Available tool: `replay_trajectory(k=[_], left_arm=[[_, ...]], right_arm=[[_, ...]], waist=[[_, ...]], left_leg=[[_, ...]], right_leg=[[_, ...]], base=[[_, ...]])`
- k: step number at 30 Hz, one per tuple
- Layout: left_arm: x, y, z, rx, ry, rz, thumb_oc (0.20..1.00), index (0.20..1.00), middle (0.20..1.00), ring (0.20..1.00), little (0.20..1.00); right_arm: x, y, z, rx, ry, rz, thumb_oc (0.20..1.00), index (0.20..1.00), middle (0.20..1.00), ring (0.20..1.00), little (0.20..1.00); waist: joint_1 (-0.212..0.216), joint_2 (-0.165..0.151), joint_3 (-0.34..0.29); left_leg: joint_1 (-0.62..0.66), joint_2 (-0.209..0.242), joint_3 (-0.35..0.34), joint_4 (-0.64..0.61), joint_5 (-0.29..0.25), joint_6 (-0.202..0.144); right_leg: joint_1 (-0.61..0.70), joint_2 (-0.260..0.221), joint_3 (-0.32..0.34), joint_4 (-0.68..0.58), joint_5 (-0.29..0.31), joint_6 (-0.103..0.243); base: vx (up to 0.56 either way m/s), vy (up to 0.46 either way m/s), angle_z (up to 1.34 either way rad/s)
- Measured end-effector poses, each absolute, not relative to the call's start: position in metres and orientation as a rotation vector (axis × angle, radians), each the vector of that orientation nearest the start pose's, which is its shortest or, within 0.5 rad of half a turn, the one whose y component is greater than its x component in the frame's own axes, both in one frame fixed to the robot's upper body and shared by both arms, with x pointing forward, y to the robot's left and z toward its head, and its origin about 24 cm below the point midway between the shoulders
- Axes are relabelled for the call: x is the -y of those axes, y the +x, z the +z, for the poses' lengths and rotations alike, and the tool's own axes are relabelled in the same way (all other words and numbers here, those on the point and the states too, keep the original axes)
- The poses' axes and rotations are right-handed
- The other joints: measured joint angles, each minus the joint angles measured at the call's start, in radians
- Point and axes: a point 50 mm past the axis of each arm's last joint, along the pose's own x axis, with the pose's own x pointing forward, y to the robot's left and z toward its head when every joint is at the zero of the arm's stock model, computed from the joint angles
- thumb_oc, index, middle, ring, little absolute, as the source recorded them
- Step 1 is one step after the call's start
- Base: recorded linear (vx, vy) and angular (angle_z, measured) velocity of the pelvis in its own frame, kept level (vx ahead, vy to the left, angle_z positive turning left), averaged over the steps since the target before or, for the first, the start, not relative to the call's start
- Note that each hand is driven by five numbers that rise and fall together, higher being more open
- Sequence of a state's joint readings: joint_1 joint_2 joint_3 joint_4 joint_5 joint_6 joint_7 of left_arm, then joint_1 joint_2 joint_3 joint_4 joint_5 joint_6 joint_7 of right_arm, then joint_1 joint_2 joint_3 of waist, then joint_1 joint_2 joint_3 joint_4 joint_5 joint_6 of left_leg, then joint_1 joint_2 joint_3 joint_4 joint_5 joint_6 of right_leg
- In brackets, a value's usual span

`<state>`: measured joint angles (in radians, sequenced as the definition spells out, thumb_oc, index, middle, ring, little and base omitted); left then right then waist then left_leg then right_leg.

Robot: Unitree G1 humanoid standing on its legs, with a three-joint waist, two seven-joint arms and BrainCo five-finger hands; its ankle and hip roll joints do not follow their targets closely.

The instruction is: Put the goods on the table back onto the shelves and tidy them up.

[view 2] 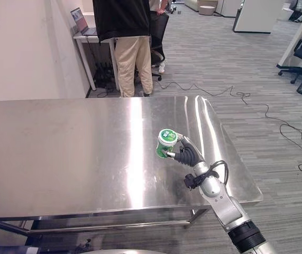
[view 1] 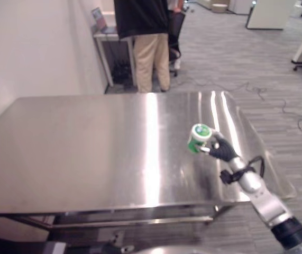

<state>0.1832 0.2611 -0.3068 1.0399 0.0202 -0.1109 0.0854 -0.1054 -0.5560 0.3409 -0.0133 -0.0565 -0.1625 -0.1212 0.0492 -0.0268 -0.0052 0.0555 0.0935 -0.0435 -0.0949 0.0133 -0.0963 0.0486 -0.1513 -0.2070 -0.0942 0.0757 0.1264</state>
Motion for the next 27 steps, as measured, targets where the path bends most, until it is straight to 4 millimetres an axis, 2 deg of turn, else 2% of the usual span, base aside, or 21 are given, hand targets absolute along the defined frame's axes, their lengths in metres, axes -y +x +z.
replay_trajectory(k=[6, 7, 9, 10, 11, 12, 13, 14, 15, 16, 17, 18, 19, 20, 21, 22, 23, 24, 25, 26, 27], left_arm=[[-0.217, 0.060, -0.160, -1.121, 0.421, -0.081, 1.000, 1.000, 1.000, 1.000, 1.000], [-0.217, 0.059, -0.161, -1.124, 0.423, -0.079, 1.000, 1.000, 1.000, 1.000, 1.000], [-0.214, 0.069, -0.161, -1.111, 0.430, -0.081, 1.000, 1.000, 1.000, 1.000, 1.000], [-0.215, 0.078, -0.159, -1.082, 0.439, -0.072, 1.000, 1.000, 1.000, 1.000, 1.000], [-0.218, 0.083, -0.158, -1.073, 0.449, -0.067, 1.000, 1.000, 1.000, 1.000, 1.000], [-0.222, 0.084, -0.156, -1.070, 0.461, -0.064, 1.000, 1.000, 1.000, 1.000, 1.000], [-0.225, 0.092, -0.154, -1.050, 0.472, -0.060, 1.000, 1.000, 1.000, 1.000, 1.000], [-0.242, 0.124, -0.141, -0.969, 0.544, -0.049, 1.000, 1.000, 1.000, 1.000, 1.000], [-0.246, 0.127, -0.139, -0.964, 0.556, -0.041, 1.000, 1.000, 1.000, 1.000, 1.000], [-0.246, 0.121, -0.141, -0.982, 0.552, -0.048, 1.000, 1.000, 1.000, 1.000, 1.000], [-0.229, 0.129, -0.143, -0.968, 0.509, -0.059, 1.000, 1.000, 1.000, 1.000, 1.000], [-0.224, 0.129, -0.142, -0.948, 0.492, -0.061, 1.000, 1.000, 1.000, 1.000, 1.000], [-0.223, 0.126, -0.143, -0.954, 0.487, -0.068, 1.000, 1.000, 1.000, 1.000, 1.000], [-0.220, 0.117, -0.148, -0.982, 0.484, -0.068, 1.000, 1.000, 1.000, 1.000, 1.000], [-0.219, 0.117, -0.149, -0.979, 0.491, -0.058, 1.000, 1.000, 1.000, 1.000, 1.000], [-0.216, 0.119, -0.150, -0.975, 0.513, -0.069, 1.000, 1.000, 1.000, 1.000, 1.000], [-0.209, 0.119, -0.151, -0.970, 0.515, -0.089, 1.000, 1.000, 1.000, 1.000, 1.000], [-0.215, 0.108, -0.154, -1.014, 0.522, -0.081, 1.000, 1.000, 1.000, 1.000, 1.000], [-0.222, 0.107, -0.153, -1.014, 0.530, -0.063, 1.000, 1.000, 1.000, 1.000, 1.000], [-0.228, 0.100, -0.153, -1.038, 0.534, -0.048, 1.000, 1.000, 1.000, 1.000, 1.000], [-0.232, 0.103, -0.152, -1.030, 0.539, -0.038, 1.000, 1.000, 1.000, 1.000, 1.000]], right_arm=[[0.164, 0.260, 0.074, 0.217, -0.529, 0.268, 0.200, 0.200, 0.200, 0.200, 0.200], [0.164, 0.260, 0.074, 0.217, -0.530, 0.268, 0.200, 0.200, 0.200, 0.200, 0.200], [0.167, 0.262, 0.075, 0.216, -0.546, 0.267, 0.200, 0.200, 0.200, 0.200, 0.200], [0.169, 0.262, 0.076, 0.217, -0.550, 0.263, 0.200, 0.200, 0.200, 0.200, 0.200], [0.169, 0.261, 0.076, 0.214, -0.549, 0.264, 0.200, 0.200, 0.200, 0.200, 0.200], [0.168, 0.261, 0.076, 0.217, -0.548, 0.268, 0.200, 0.200, 0.200, 0.200, 0.200], [0.169, 0.260, 0.076, 0.218, -0.542, 0.264, 0.200, 0.200, 0.200, 0.200, 0.200], [0.185, 0.249, 0.071, 0.188, -0.497, 0.204, 0.200, 0.200, 0.200, 0.200, 0.200], [0.182, 0.254, 0.073, 0.194, -0.492, 0.208, 0.200, 0.200, 0.200, 0.200, 0.200], [0.179, 0.256, 0.075, 0.206, -0.487, 0.217, 0.200, 0.200, 0.200, 0.200, 0.200], [0.196, 0.240, 0.088, 0.244, -0.491, 0.155, 0.200, 0.200, 0.200, 0.200, 0.200], [0.195, 0.245, 0.092, 0.262, -0.511, 0.171, 0.200, 0.200, 0.200, 0.200, 0.200], [0.193, 0.251, 0.092, 0.265, -0.514, 0.181, 0.200, 0.200, 0.200, 0.200, 0.200], [0.194, 0.256, 0.093, 0.264, -0.522, 0.171, 0.200, 0.200, 0.200, 0.200, 0.200], [0.197, 0.257, 0.091, 0.268, -0.520, 0.149, 0.200, 0.200, 0.200, 0.200, 0.200], [0.205, 0.255, 0.090, 0.260, -0.524, 0.105, 0.200, 0.200, 0.200, 0.200, 0.200], [0.209, 0.252, 0.088, 0.252, -0.532, 0.089, 0.200, 0.200, 0.200, 0.200, 0.200], [0.207, 0.252, 0.084, 0.242, -0.515, 0.083, 0.200, 0.200, 0.200, 0.200, 0.200], [0.207, 0.248, 0.079, 0.227, -0.502, 0.075, 0.200, 0.200, 0.200, 0.200, 0.200], [0.208, 0.245, 0.076, 0.211, -0.501, 0.071, 0.200, 0.200, 0.200, 0.200, 0.200], [0.211, 0.241, 0.072, 0.194, -0.497, 0.057, 0.200, 0.200, 0.200, 0.200, 0.200]], waist=[[0.010, 0.004, 0.005], [0.012, 0.010, 0.010], [-0.003, 0.042, 0.028], [-0.007, 0.059, 0.050], [-0.021, 0.055, 0.058], [-0.022, 0.049, 0.061], [-0.019, 0.031, 0.067], [-0.049, -0.005, 0.091], [-0.017, -0.011, 0.102], [-0.012, -0.014, 0.100], [-0.035, 0.043, 0.102], [-0.031, 0.038, 0.109], [-0.026, 0.052, 0.103], [-0.015, 0.055, 0.103], [-0.026, 0.051, 0.104], [-0.049, 0.043, 0.113], [-0.041, 0.044, 0.114], [-0.019, 0.036, 0.117], [-0.011, 0.000, 0.124], [-0.014, -0.017, 0.126], [-0.028, -0.041, 0.128]], left_leg=[[-0.003, -0.007, -0.004, 0.000, -0.004, 0.012], [-0.009, -0.010, -0.011, 0.001, -0.002, 0.018], [-0.035, -0.002, -0.062, 0.014, 0.002, 0.037], [-0.042, -0.002, -0.115, 0.024, 0.017, 0.039], [-0.067, -0.004, -0.151, 0.047, 0.007, 0.044], [-0.079, -0.011, -0.163, 0.048, 0.009, 0.045], [-0.080, -0.023, -0.190, 0.050, 0.022, 0.037], [-0.171, -0.012, -0.328, 0.112, 0.016, 0.027], [-0.171, 0.004, -0.308, 0.105, 0.017, 0.024], [-0.163, 0.007, -0.288, 0.100, 0.010, 0.036], [-0.225, 0.005, -0.367, 0.132, 0.056, 0.062], [-0.221, 0.014, -0.366, 0.114, 0.063, 0.067], [-0.209, 0.026, -0.345, 0.094, 0.094, 0.060], [-0.225, 0.035, -0.334, 0.095, 0.138, 0.007], [-0.268, 0.026, -0.333, 0.124, 0.175, -0.051], [-0.322, 0.010, -0.280, 0.133, 0.247, -0.070], [-0.324, 0.033, -0.193, 0.092, 0.260, -0.043], [-0.309, 0.042, -0.099, 0.087, 0.132, 0.004], [-0.320, 0.053, -0.001, 0.097, 0.046, 0.039], [-0.317, 0.045, 0.030, 0.103, 0.047, 0.037], [-0.319, 0.024, 0.050, 0.159, 0.035, 0.029]], right_leg=[[-0.015, -0.008, 0.004, 0.030, -0.008, 0.003], [-0.026, -0.012, 0.008, 0.056, -0.015, 0.008], [-0.095, -0.016, 0.068, 0.208, -0.041, 0.014], [-0.150, 0.005, 0.202, 0.354, -0.092, 0.005], [-0.162, 0.030, 0.341, 0.376, -0.144, 0.023], [-0.161, 0.020, 0.356, 0.367, -0.151, 0.029], [-0.162, 0.032, 0.412, 0.372, -0.172, 0.018], [-0.106, 0.193, 0.639, 0.320, -0.242, -0.064], [-0.116, 0.199, 0.615, 0.315, -0.248, -0.066], [-0.118, 0.198, 0.622, 0.312, -0.250, -0.075], [-0.099, 0.234, 0.385, 0.328, -0.258, -0.110], [-0.107, 0.231, 0.370, 0.340, -0.257, -0.128], [-0.108, 0.241, 0.380, 0.346, -0.251, -0.128], [-0.116, 0.273, 0.372, 0.355, -0.259, -0.142], [-0.127, 0.283, 0.357, 0.360, -0.266, -0.156], [-0.147, 0.279, 0.302, 0.353, -0.264, -0.181], [-0.170, 0.279, 0.284, 0.360, -0.267, -0.209], [-0.183, 0.290, 0.257, 0.356, -0.252, -0.236], [-0.184, 0.260, 0.238, 0.338, -0.234, -0.246], [-0.172, 0.238, 0.218, 0.316, -0.210, -0.250], [-0.138, 0.200, 0.190, 0.261, -0.182, -0.243]], base=[[-0.04, -0.016, 0.00], [-0.08, -0.090, 0.20], [-0.04, -0.152, 0.65], [0.00, -0.218, 1.11], [-0.01, -0.289, 1.18], [-0.01, -0.290, 0.93], [-0.02, -0.191, 2.49], [-0.13, -0.449, 2.27], [-0.18, -0.574, 2.05], [-0.22, -0.700, 1.18], [-0.16, -0.393, 1.15], [-0.19, -0.373, 1.14], [-0.38, -0.409, 0.17], [-0.43, -0.362, 0.43], [-0.37, -0.252, 1.24], [-0.25, -0.173, 1.34], [-0.25, -0.116, 1.10], [-0.47, -0.186, 0.50], [-0.43, -0.138, 0.42], [-0.32, -0.101, 0.66], [-0.32, -0.086, 1.13]])
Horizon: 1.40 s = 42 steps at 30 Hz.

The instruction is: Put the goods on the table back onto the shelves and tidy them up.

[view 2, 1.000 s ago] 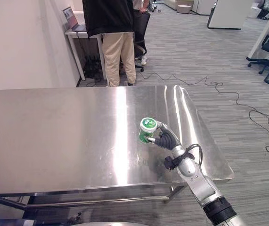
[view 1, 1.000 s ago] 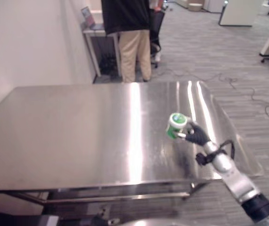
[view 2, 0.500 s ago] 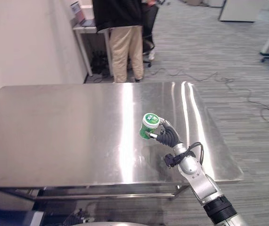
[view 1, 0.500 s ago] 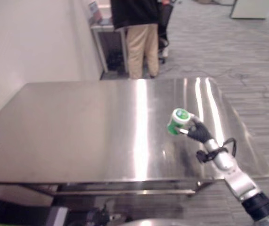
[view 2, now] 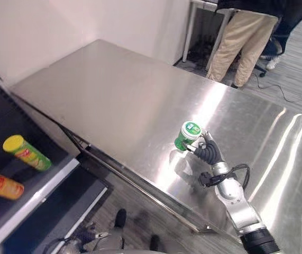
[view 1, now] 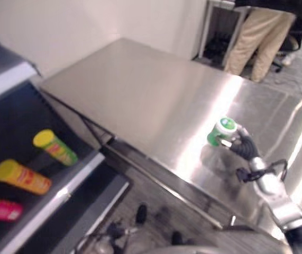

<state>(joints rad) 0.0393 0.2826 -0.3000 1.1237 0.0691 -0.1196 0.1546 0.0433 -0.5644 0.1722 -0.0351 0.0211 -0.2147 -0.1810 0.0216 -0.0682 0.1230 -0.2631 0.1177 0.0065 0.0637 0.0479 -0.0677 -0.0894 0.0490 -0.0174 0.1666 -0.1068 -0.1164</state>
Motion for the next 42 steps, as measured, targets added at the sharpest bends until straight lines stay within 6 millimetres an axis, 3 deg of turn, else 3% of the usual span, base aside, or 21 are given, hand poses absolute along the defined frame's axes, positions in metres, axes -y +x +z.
replay_trajectory(k=[2, 4, 7, 10, 13, 14, 15, 16, 18, 19, 20, 22, 24, 25, 26, 28, 31, 35, 36, 39, 42], left_arm=[[-0.234, 0.081, -0.158, -1.108, 0.515, -0.006, 1.000, 1.000, 1.000, 1.000, 1.000], [-0.231, 0.078, -0.161, -1.128, 0.500, 0.001, 1.000, 1.000, 1.000, 1.000, 1.000], [-0.223, 0.074, -0.164, -1.150, 0.528, -0.051, 1.000, 1.000, 1.000, 1.000, 1.000], [-0.192, 0.114, -0.158, -0.999, 0.629, -0.242, 1.000, 1.000, 1.000, 1.000, 1.000], [-0.153, 0.155, -0.143, -0.788, 0.677, -0.399, 1.000, 1.000, 1.000, 1.000, 1.000], [-0.147, 0.160, -0.141, -0.756, 0.692, -0.425, 1.000, 1.000, 1.000, 1.000, 1.000], [-0.147, 0.160, -0.140, -0.754, 0.693, -0.423, 1.000, 1.000, 1.000, 1.000, 1.000], [-0.150, 0.159, -0.141, -0.764, 0.697, -0.418, 1.000, 1.000, 1.000, 1.000, 1.000], [-0.162, 0.147, -0.148, -0.825, 0.733, -0.422, 1.000, 1.000, 1.000, 1.000, 1.000], [-0.193, 0.141, -0.148, -0.876, 0.800, -0.392, 1.000, 1.000, 1.000, 1.000, 1.000], [-0.206, 0.136, -0.149, -0.916, 0.793, -0.345, 1.000, 1.000, 1.000, 1.000, 1.000], [-0.214, 0.121, -0.156, -1.025, 0.726, -0.244, 1.000, 1.000, 1.000, 1.000, 1.000], [-0.226, 0.098, -0.160, -1.095, 0.714, -0.200, 1.000, 1.000, 1.000, 1.000, 1.000], [-0.237, 0.088, -0.159, -1.128, 0.712, -0.152, 1.000, 1.000, 1.000, 1.000, 1.000], [-0.250, 0.080, -0.157, -1.149, 0.728, -0.127, 1.000, 1.000, 1.000, 1.000, 1.000], [-0.246, 0.068, -0.161, -1.191, 0.646, -0.071, 1.000, 1.000, 1.000, 1.000, 1.000], [-0.252, 0.037, -0.163, -1.279, 0.596, -0.014, 1.000, 1.000, 1.000, 1.000, 1.000], [-0.255, 0.015, -0.165, -1.364, 0.556, 0.029, 1.000, 1.000, 1.000, 1.000, 1.000], [-0.254, 0.017, -0.165, -1.355, 0.533, 0.054, 1.000, 1.000, 1.000, 1.000, 1.000], [-0.245, 0.013, -0.168, -1.364, 0.412, 0.142, 1.000, 1.000, 1.000, 1.000, 1.000], [-0.241, 0.013, -0.169, -1.377, 0.350, 0.184, 1.000, 1.000, 1.000, 1.000, 1.000]], right_arm=[[0.231, 0.235, 0.081, 0.222, -0.510, -0.037, 0.200, 0.200, 0.200, 0.200, 0.200], [0.242, 0.231, 0.089, 0.242, -0.517, -0.090, 0.200, 0.200, 0.200, 0.200, 0.200], [0.246, 0.231, 0.093, 0.252, -0.529, -0.108, 0.200, 0.200, 0.200, 0.200, 0.200], [0.256, 0.233, 0.103, 0.280, -0.559, -0.147, 0.200, 0.200, 0.200, 0.200, 0.200], [0.268, 0.242, 0.114, 0.306, -0.587, -0.202, 0.200, 0.200, 0.200, 0.200, 0.200], [0.266, 0.249, 0.117, 0.319, -0.581, -0.201, 0.200, 0.200, 0.200, 0.200, 0.200], [0.261, 0.250, 0.115, 0.322, -0.570, -0.191, 0.200, 0.200, 0.200, 0.200, 0.200], [0.256, 0.251, 0.114, 0.323, -0.564, -0.172, 0.200, 0.200, 0.200, 0.200, 0.200], [0.247, 0.246, 0.102, 0.300, -0.537, -0.142, 0.200, 0.200, 0.200, 0.200, 0.200], [0.238, 0.234, 0.086, 0.258, -0.464, -0.160, 0.200, 0.200, 0.200, 0.200, 0.200], [0.234, 0.229, 0.078, 0.229, -0.430, -0.165, 0.200, 0.200, 0.200, 0.200, 0.200], [0.224, 0.217, 0.057, 0.145, -0.358, -0.167, 0.200, 0.200, 0.200, 0.200, 0.200], [0.215, 0.217, 0.041, 0.081, -0.354, -0.115, 0.200, 0.200, 0.200, 0.200, 0.200], [0.218, 0.212, 0.030, 0.027, -0.357, -0.119, 0.200, 0.200, 0.200, 0.200, 0.200], [0.221, 0.209, 0.029, 0.019, -0.358, -0.127, 0.200, 0.200, 0.200, 0.200, 0.200], [0.238, 0.206, 0.034, 0.021, -0.391, -0.179, 0.200, 0.200, 0.200, 0.200, 0.200], [0.236, 0.207, 0.036, 0.031, -0.389, -0.162, 0.200, 0.200, 0.200, 0.200, 0.200], [0.227, 0.208, 0.034, 0.031, -0.378, -0.104, 0.200, 0.200, 0.200, 0.200, 0.200], [0.227, 0.209, 0.035, 0.030, -0.349, -0.097, 0.200, 0.200, 0.200, 0.200, 0.200], [0.221, 0.211, 0.034, 0.030, -0.352, -0.068, 0.200, 0.200, 0.200, 0.200, 0.200], [0.209, 0.216, 0.037, 0.052, -0.349, 0.002, 0.200, 0.200, 0.200, 0.200, 0.200]], waist=[[-0.029, -0.003, -0.023], [-0.056, 0.012, -0.026], [-0.093, 0.044, -0.038], [-0.126, 0.078, -0.040], [-0.133, 0.115, -0.043], [-0.134, 0.119, -0.044], [-0.132, 0.103, -0.052], [-0.131, 0.092, -0.055], [-0.142, 0.095, -0.060], [-0.153, 0.008, -0.079], [-0.149, -0.018, -0.077], [-0.146, -0.014, -0.062], [-0.135, 0.006, -0.058], [-0.138, -0.008, -0.061], [-0.138, -0.036, -0.060], [-0.144, -0.025, -0.043], [-0.121, -0.033, -0.049], [-0.092, -0.017, -0.054], [-0.093, -0.016, -0.083], [-0.090, 0.035, -0.088], [-0.093, 0.029, -0.092]], left_leg=[[0.093, -0.002, 0.037, 0.080, -0.026, -0.034], [0.133, 0.035, 0.092, 0.191, -0.055, -0.058], [0.298, 0.104, 0.098, 0.153, -0.068, -0.135], [0.435, 0.200, 0.142, 0.053, 0.008, -0.191], [0.443, 0.228, 0.108, 0.045, 0.048, -0.172], [0.458, 0.178, 0.083, 0.030, -0.079, -0.185], [0.455, 0.139, 0.083, 0.031, -0.138, -0.184], [0.452, 0.112, 0.084, 0.030, -0.174, -0.184], [0.447, 0.085, 0.089, -0.003, -0.236, -0.149], [0.376, 0.014, 0.101, 0.036, -0.253, -0.117], [0.352, -0.018, 0.108, 0.058, -0.262, -0.090], [0.367, -0.056, 0.109, 0.053, -0.243, -0.040], [0.379, -0.062, 0.116, 0.020, -0.231, -0.002], [0.361, -0.082, 0.105, 0.011, -0.228, 0.028], [0.341, -0.109, 0.086, 0.014, -0.218, 0.038], [0.313, -0.116, 0.030, 0.026, -0.198, 0.045], [0.315, -0.118, 0.021, 0.026, -0.195, 0.040], [0.359, -0.066, 0.033, -0.027, -0.178, 0.016], [0.367, -0.021, 0.032, -0.083, -0.149, -0.020], [0.365, 0.005, 0.003, -0.097, -0.145, -0.030], [0.375, 0.023, 0.001, -0.143, -0.115, -0.049]], right_leg=[[0.070, -0.074, -0.063, -0.180, 0.109, 0.026], [0.104, -0.093, -0.105, -0.248, 0.138, 0.046], [0.100, -0.111, -0.159, -0.240, 0.148, 0.058], [0.024, -0.190, -0.195, -0.155, 0.169, 0.096], [-0.038, -0.307, -0.214, -0.062, 0.213, 0.161], [-0.049, -0.354, -0.213, -0.060, 0.252, 0.212], [-0.058, -0.396, -0.210, -0.070, 0.293, 0.235], [-0.061, -0.430, -0.207, -0.078, 0.332, 0.243], [-0.074, -0.423, -0.210, -0.080, 0.288, 0.282], [-0.049, -0.472, -0.264, -0.161, 0.382, 0.270], [-0.042, -0.497, -0.266, -0.180, 0.442, 0.271], [-0.048, -0.534, -0.224, -0.170, 0.554, 0.202], [-0.074, -0.497, -0.209, -0.131, 0.455, 0.291], [-0.062, -0.442, -0.206, -0.138, 0.338, 0.331], [-0.046, -0.415, -0.190, -0.143, 0.276, 0.326], [-0.014, -0.357, -0.054, -0.162, 0.165, 0.313], [-0.002, -0.329, -0.043, -0.159, 0.197, 0.281], [-0.007, -0.270, -0.079, -0.128, 0.199, 0.303], [-0.001, -0.221, -0.088, -0.185, 0.224, 0.273], [-0.016, -0.219, -0.047, -0.174, 0.216, 0.283], [-0.016, -0.191, -0.028, -0.170, 0.194, 0.273]], base=[[-0.26, -0.046, 0.96], [-0.22, 0.091, 0.66], [-0.25, 0.145, 0.67], [-0.52, 0.419, 1.03], [-0.56, 0.518, 0.90], [-0.42, 0.380, 0.51], [-0.46, 0.421, 0.20], [-0.34, 0.282, 0.17], [-0.64, 0.541, 0.51], [-0.65, 0.574, 0.83], [-0.45, 0.389, 0.86], [-0.29, 0.250, 0.28], [-0.31, 0.304, -0.02], [-0.33, 0.393, 0.34], [-0.28, 0.377, 0.82], [-0.13, 0.162, 0.72], [-0.09, 0.115, 0.18], [-0.02, 0.024, -0.18], [0.10, -0.121, -0.07], [0.24, -0.297, 0.16], [0.36, -0.219, 0.08]])
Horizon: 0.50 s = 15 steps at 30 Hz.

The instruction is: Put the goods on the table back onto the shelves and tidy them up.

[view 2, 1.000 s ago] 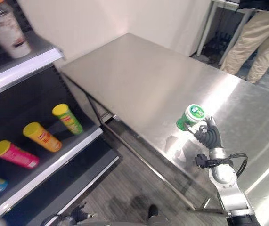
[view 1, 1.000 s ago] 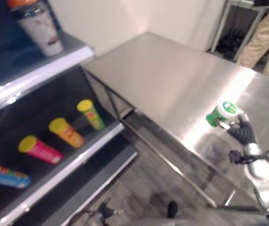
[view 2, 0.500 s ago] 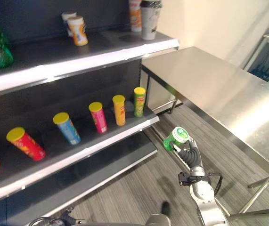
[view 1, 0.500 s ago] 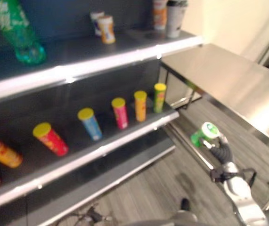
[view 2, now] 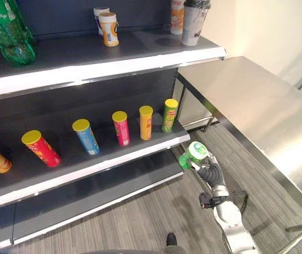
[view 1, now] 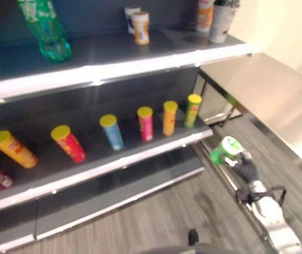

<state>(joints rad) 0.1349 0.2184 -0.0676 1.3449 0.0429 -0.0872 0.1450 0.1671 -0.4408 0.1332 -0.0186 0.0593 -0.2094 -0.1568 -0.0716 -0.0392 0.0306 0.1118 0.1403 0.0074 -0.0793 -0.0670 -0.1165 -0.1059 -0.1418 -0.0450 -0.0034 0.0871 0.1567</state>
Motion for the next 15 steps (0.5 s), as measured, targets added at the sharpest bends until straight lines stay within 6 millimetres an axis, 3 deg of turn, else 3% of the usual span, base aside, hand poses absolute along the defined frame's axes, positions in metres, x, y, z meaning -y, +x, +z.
replay_trajectory(k=[2, 5, 6, 8, 9, 11, 13, 14, 15], left_arm=[[-0.235, 0.011, -0.171, -1.386, 0.334, 0.178, 1.000, 1.000, 1.000, 1.000, 1.000], [-0.227, 0.025, -0.172, -1.344, 0.368, 0.109, 1.000, 1.000, 1.000, 1.000, 1.000], [-0.218, 0.044, -0.171, -1.279, 0.414, 0.022, 1.000, 1.000, 1.000, 1.000, 1.000], [-0.222, 0.076, -0.163, -1.145, 0.563, -0.109, 1.000, 1.000, 1.000, 1.000, 1.000], [-0.217, 0.087, -0.161, -1.093, 0.582, -0.142, 1.000, 1.000, 1.000, 1.000, 1.000], [-0.212, 0.114, -0.152, -0.963, 0.695, -0.252, 1.000, 1.000, 1.000, 1.000, 1.000], [-0.198, 0.129, -0.149, -0.898, 0.705, -0.288, 1.000, 1.000, 1.000, 1.000, 1.000], [-0.198, 0.129, -0.149, -0.898, 0.705, -0.288, 1.000, 1.000, 1.000, 1.000, 1.000], [-0.198, 0.133, -0.147, -0.881, 0.648, -0.235, 1.000, 1.000, 1.000, 1.000, 1.000]], right_arm=[[0.212, 0.215, 0.043, 0.062, -0.380, 0.023, 0.200, 0.200, 0.200, 0.200, 0.200], [0.216, 0.217, 0.055, 0.102, -0.430, 0.051, 0.200, 0.200, 0.200, 0.200, 0.200], [0.218, 0.220, 0.061, 0.125, -0.455, 0.064, 0.200, 0.200, 0.200, 0.200, 0.200], [0.213, 0.226, 0.068, 0.158, -0.459, 0.093, 0.200, 0.200, 0.200, 0.200, 0.200], [0.211, 0.227, 0.072, 0.180, -0.462, 0.100, 0.200, 0.200, 0.200, 0.200, 0.200], [0.205, 0.233, 0.086, 0.249, -0.459, 0.115, 0.200, 0.200, 0.200, 0.200, 0.200], [0.196, 0.239, 0.106, 0.353, -0.445, 0.136, 0.200, 0.200, 0.200, 0.200, 0.200], [0.196, 0.239, 0.106, 0.353, -0.445, 0.136, 0.200, 0.200, 0.200, 0.200, 0.200], [0.187, 0.235, 0.122, 0.439, -0.426, 0.156, 0.200, 0.200, 0.200, 0.200, 0.200]], waist=[[-0.001, 0.021, 0.001], [-0.018, 0.042, -0.001], [-0.024, 0.048, -0.002], [-0.021, 0.020, 0.003], [-0.016, 0.020, 0.004], [-0.012, -0.010, 0.018], [-0.005, -0.029, 0.035], [-0.005, -0.029, 0.035], [0.006, -0.053, 0.047]], left_leg=[[0.022, 0.024, 0.001, -0.008, 0.001, -0.002], [0.017, 0.055, 0.001, -0.008, 0.001, -0.004], [0.003, 0.066, 0.000, 0.009, 0.005, -0.009], [-0.065, 0.065, 0.000, 0.121, 0.008, -0.006], [-0.083, 0.072, -0.001, 0.157, 0.012, -0.007], [-0.156, 0.068, -0.002, 0.295, 0.036, -0.016], [-0.240, 0.076, 0.012, 0.439, 0.113, -0.022], [-0.240, 0.076, 0.012, 0.439, 0.113, -0.022], [-0.294, 0.063, 0.080, 0.491, 0.098, 0.008]], right_leg=[[0.024, 0.024, -0.005, -0.001, -0.015, -0.007], [0.035, 0.050, -0.021, -0.019, -0.023, -0.006], [0.034, 0.068, -0.019, -0.028, -0.024, -0.017], [0.031, 0.073, -0.005, -0.034, -0.028, -0.046], [0.031, 0.083, -0.012, -0.033, -0.031, -0.058], [0.042, 0.080, -0.005, -0.040, -0.024, -0.084], [0.072, 0.079, -0.019, -0.056, -0.031, -0.105], [0.072, 0.079, -0.019, -0.056, -0.031, -0.105], [0.095, 0.069, -0.040, -0.091, -0.032, -0.127]], base=[[0.23, -0.192, 0.00], [0.20, -0.219, 0.07], [0.16, -0.223, 0.10], [0.12, -0.233, 0.12], [0.11, -0.229, 0.16], [0.12, -0.148, 0.09], [0.19, -0.063, 0.22], [0.16, 0.008, 0.46], [0.24, 0.043, 0.30]])
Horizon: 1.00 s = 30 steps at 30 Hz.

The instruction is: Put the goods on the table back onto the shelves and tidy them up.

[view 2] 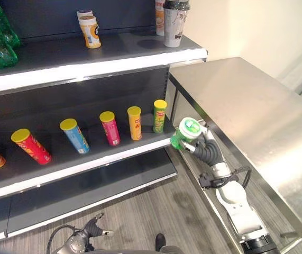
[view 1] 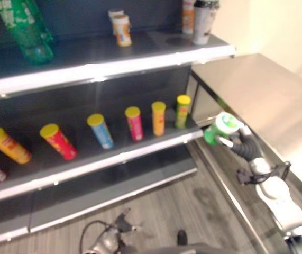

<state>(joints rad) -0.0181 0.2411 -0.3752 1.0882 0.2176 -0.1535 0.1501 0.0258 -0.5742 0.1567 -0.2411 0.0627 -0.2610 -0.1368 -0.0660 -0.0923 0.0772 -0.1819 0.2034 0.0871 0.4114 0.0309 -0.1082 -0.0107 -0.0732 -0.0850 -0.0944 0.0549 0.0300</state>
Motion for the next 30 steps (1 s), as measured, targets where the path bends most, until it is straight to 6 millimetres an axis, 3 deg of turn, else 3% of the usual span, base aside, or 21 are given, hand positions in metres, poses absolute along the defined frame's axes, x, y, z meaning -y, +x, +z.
replay_trajectory(k=[1, 3, 4, 6, 8, 9, 10, 12, 14, 15, 16, 18, 20, 22, 23, 24, 25, 27, 29, 30], left_arm=[[-0.203, 0.134, -0.146, -0.889, 0.619, -0.183, 1.000, 1.000, 1.000, 1.000, 1.000], [-0.213, 0.124, -0.150, -0.946, 0.577, -0.104, 1.000, 1.000, 1.000, 1.000, 1.000], [-0.225, 0.121, -0.152, -1.010, 0.446, 0.080, 1.000, 1.000, 1.000, 1.000, 1.000], [-0.235, 0.095, -0.158, -1.116, 0.397, 0.172, 1.000, 1.000, 1.000, 1.000, 1.000], [-0.235, 0.040, -0.168, -1.287, 0.348, 0.222, 1.000, 1.000, 1.000, 1.000, 1.000], [-0.233, 0.015, -0.171, -1.382, 0.333, 0.231, 1.000, 1.000, 1.000, 1.000, 1.000], [-0.234, 0.011, -0.171, -1.393, 0.336, 0.234, 1.000, 1.000, 1.000, 1.000, 1.000], [-0.238, 0.005, -0.170, -1.404, 0.349, 0.235, 1.000, 1.000, 1.000, 1.000, 1.000], [-0.243, 0.007, -0.169, -1.389, 0.383, 0.216, 1.000, 1.000, 1.000, 1.000, 1.000], [-0.244, 0.021, -0.167, -1.341, 0.452, 0.137, 1.000, 1.000, 1.000, 1.000, 1.000], [-0.245, 0.043, -0.165, -1.273, 0.528, 0.062, 1.000, 1.000, 1.000, 1.000, 1.000], [-0.242, 0.060, -0.163, -1.222, 0.525, 0.053, 1.000, 1.000, 1.000, 1.000, 1.000], [-0.239, 0.075, -0.161, -1.178, 0.518, 0.043, 1.000, 1.000, 1.000, 1.000, 1.000], [-0.242, 0.075, -0.162, -1.198, 0.527, 0.044, 1.000, 1.000, 1.000, 1.000, 1.000], [-0.243, 0.070, -0.162, -1.214, 0.528, 0.039, 1.000, 1.000, 1.000, 1.000, 1.000], [-0.243, 0.066, -0.163, -1.226, 0.533, 0.028, 1.000, 1.000, 1.000, 1.000, 1.000], [-0.247, 0.054, -0.163, -1.245, 0.547, 0.011, 1.000, 1.000, 1.000, 1.000, 1.000], [-0.248, 0.051, -0.164, -1.258, 0.544, 0.003, 1.000, 1.000, 1.000, 1.000, 1.000], [-0.246, 0.047, -0.165, -1.267, 0.538, 0.005, 1.000, 1.000, 1.000, 1.000, 1.000], [-0.244, 0.048, -0.165, -1.261, 0.535, -0.002, 1.000, 1.000, 1.000, 1.000, 1.000]], right_arm=[[0.182, 0.234, 0.127, 0.474, -0.415, 0.175, 0.200, 0.200, 0.200, 0.200, 0.200], [0.175, 0.231, 0.132, 0.509, -0.411, 0.211, 0.200, 0.200, 0.200, 0.200, 0.200], [0.173, 0.231, 0.131, 0.513, -0.404, 0.216, 0.200, 0.200, 0.200, 0.200, 0.200], [0.179, 0.235, 0.121, 0.457, -0.414, 0.197, 0.200, 0.200, 0.200, 0.200, 0.200], [0.181, 0.233, 0.114, 0.415, -0.418, 0.194, 0.200, 0.200, 0.200, 0.200, 0.200], [0.181, 0.225, 0.113, 0.410, -0.411, 0.203, 0.200, 0.200, 0.200, 0.200, 0.200], [0.180, 0.222, 0.112, 0.404, -0.404, 0.207, 0.200, 0.200, 0.200, 0.200, 0.200], [0.178, 0.218, 0.106, 0.381, -0.387, 0.228, 0.200, 0.200, 0.200, 0.200, 0.200], [0.178, 0.216, 0.104, 0.366, -0.384, 0.238, 0.200, 0.200, 0.200, 0.200, 0.200], [0.177, 0.216, 0.104, 0.365, -0.374, 0.246, 0.200, 0.200, 0.200, 0.200, 0.200], [0.174, 0.219, 0.106, 0.375, -0.336, 0.242, 0.200, 0.200, 0.200, 0.200, 0.200], [0.169, 0.224, 0.112, 0.410, -0.325, 0.250, 0.200, 0.200, 0.200, 0.200, 0.200], [0.162, 0.229, 0.119, 0.444, -0.289, 0.273, 0.200, 0.200, 0.200, 0.200, 0.200], [0.147, 0.224, 0.132, 0.491, -0.189, 0.355, 0.200, 0.200, 0.200, 0.200, 0.200], [0.143, 0.218, 0.139, 0.520, -0.161, 0.392, 0.200, 0.200, 0.200, 0.200, 0.200], [0.141, 0.212, 0.148, 0.554, -0.127, 0.425, 0.200, 0.200, 0.200, 0.200, 0.200], [0.139, 0.202, 0.166, 0.635, -0.089, 0.481, 0.200, 0.200, 0.200, 0.200, 0.200], [0.139, 0.195, 0.179, 0.703, -0.045, 0.519, 0.200, 0.200, 0.200, 0.200, 0.200], [0.139, 0.195, 0.180, 0.701, -0.045, 0.549, 0.200, 0.200, 0.200, 0.200, 0.200], [0.140, 0.196, 0.182, 0.696, -0.053, 0.565, 0.200, 0.200, 0.200, 0.200, 0.200]], waist=[[-0.003, -0.007, 0.000], [0.015, 0.002, -0.001], [0.023, -0.004, 0.006], [0.052, 0.025, 0.008], [0.060, 0.048, 0.007], [0.058, 0.056, 0.000], [0.057, 0.053, -0.005], [0.053, 0.014, -0.031], [0.050, 0.011, -0.037], [0.045, -0.001, -0.046], [0.049, 0.010, -0.045], [0.047, 0.033, -0.045], [0.037, 0.046, -0.040], [0.017, 0.055, -0.011], [0.010, 0.055, -0.004], [-0.001, 0.052, -0.003], [-0.015, 0.032, -0.008], [-0.018, -0.001, -0.022], [-0.007, -0.008, -0.044], [-0.002, -0.005, -0.052]], left_leg=[[0.006, -0.025, 0.031, -0.045, -0.033, 0.016], [0.005, -0.096, 0.037, -0.152, -0.047, 0.014], [0.004, -0.165, 0.031, -0.270, -0.042, 0.017], [-0.005, -0.162, 0.028, -0.343, -0.036, 0.013], [0.038, -0.138, 0.023, -0.341, -0.041, 0.021], [0.088, -0.145, 0.040, -0.384, -0.024, 0.055], [0.093, -0.152, 0.048, -0.395, -0.012, 0.072], [0.142, -0.192, 0.068, -0.464, 0.002, 0.106], [0.166, -0.209, 0.076, -0.495, 0.029, 0.125], [0.171, -0.223, 0.075, -0.499, 0.021, 0.135], [0.175, -0.230, 0.083, -0.498, 0.020, 0.137], [0.184, -0.229, 0.089, -0.499, 0.018, 0.141], [0.191, -0.226, 0.097, -0.497, -0.002, 0.168], [0.193, -0.213, 0.118, -0.498, -0.013, 0.176], [0.209, -0.218, 0.118, -0.500, -0.025, 0.185], [0.216, -0.220, 0.121, -0.503, -0.019, 0.175], [0.217, -0.226, 0.124, -0.506, -0.024, 0.165], [0.220, -0.235, 0.136, -0.506, -0.023, 0.164], [0.221, -0.234, 0.138, -0.506, -0.029, 0.160], [0.217, -0.231, 0.136, -0.506, -0.032, 0.161]], right_leg=[[-0.010, -0.012, -0.010, 0.000, -0.004, -0.007], [-0.010, -0.022, -0.010, -0.002, -0.012, -0.014], [-0.022, -0.038, -0.014, -0.001, -0.021, -0.018], [-0.010, -0.009, -0.019, -0.001, -0.019, -0.017], [0.024, 0.014, -0.023, -0.001, -0.023, -0.011], [0.059, 0.009, -0.008, 0.003, -0.037, 0.011], [0.061, 0.001, -0.006, 0.005, -0.042, 0.017], [0.068, -0.037, 0.008, 0.006, -0.044, 0.038], [0.071, -0.054, 0.020, 0.017, -0.048, 0.056], [0.066, -0.064, 0.025, 0.031, -0.049, 0.063], [0.053, -0.073, 0.026, 0.058, -0.050, 0.064], [0.017, -0.072, 0.029, 0.133, -0.053, 0.073], [-0.073, -0.067, 0.048, 0.310, -0.083, 0.118], [-0.239, -0.077, 0.038, 0.587, -0.093, 0.132], [-0.258, -0.086, 0.022, 0.615, -0.115, 0.121], [-0.249, -0.073, 0.021, 0.549, -0.131, 0.118], [-0.207, -0.050, 0.054, 0.362, -0.134, 0.127], [-0.184, -0.028, 0.050, 0.272, -0.110, 0.099], [-0.147, -0.015, 0.054, 0.223, -0.089, 0.083], [-0.113, -0.015, 0.044, 0.146, -0.030, 0.077]], base=[[0.16, 0.056, 0.30], [0.17, 0.070, 0.09], [0.12, 0.060, 0.12], [0.26, 0.139, 0.00], [0.38, 0.205, -0.24], [0.30, 0.187, -0.25], [0.19, 0.153, -0.16], [0.13, 0.155, -0.11], [0.10, 0.207, 0.01], [0.07, 0.286, 0.03], [0.03, 0.278, -0.03], [-0.02, 0.143, -0.19], [0.00, 0.138, -0.34], [0.11, 0.023, -0.35], [0.08, -0.051, -0.17], [0.10, -0.069, -0.08], [0.09, -0.047, 0.02], [0.09, -0.057, 0.03], [0.04, -0.049, -0.06], [0.04, -0.072, 0.03]])
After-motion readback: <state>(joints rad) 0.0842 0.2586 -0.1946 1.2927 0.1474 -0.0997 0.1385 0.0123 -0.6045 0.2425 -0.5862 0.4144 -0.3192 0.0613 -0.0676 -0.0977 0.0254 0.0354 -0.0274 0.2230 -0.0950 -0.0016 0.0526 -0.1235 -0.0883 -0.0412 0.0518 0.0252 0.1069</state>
